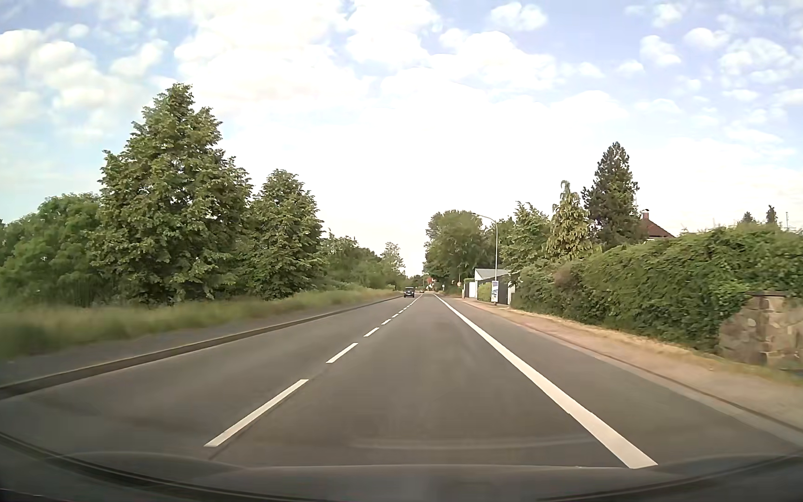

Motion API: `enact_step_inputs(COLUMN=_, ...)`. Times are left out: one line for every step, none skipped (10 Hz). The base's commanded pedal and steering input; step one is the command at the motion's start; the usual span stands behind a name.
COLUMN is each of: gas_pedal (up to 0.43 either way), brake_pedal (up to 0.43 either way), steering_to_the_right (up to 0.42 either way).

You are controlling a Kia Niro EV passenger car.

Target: Follow the waypoints while adhering to traffic rules and regulations

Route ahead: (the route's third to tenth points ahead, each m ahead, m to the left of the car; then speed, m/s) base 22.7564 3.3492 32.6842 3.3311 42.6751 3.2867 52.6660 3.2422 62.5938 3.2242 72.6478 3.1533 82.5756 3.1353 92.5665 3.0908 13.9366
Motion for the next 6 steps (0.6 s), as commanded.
enact_step_inputs(gas_pedal=0.047, brake_pedal=0.03, steering_to_the_right=0.003)
enact_step_inputs(gas_pedal=0.047, brake_pedal=0.03, steering_to_the_right=0.002)
enact_step_inputs(gas_pedal=0.047, brake_pedal=0.03, steering_to_the_right=0.003)
enact_step_inputs(gas_pedal=0.047, brake_pedal=0.03, steering_to_the_right=0.002)
enact_step_inputs(gas_pedal=0.047, brake_pedal=0.03, steering_to_the_right=0.002)
enact_step_inputs(gas_pedal=0.047, brake_pedal=0.03, steering_to_the_right=0.001)
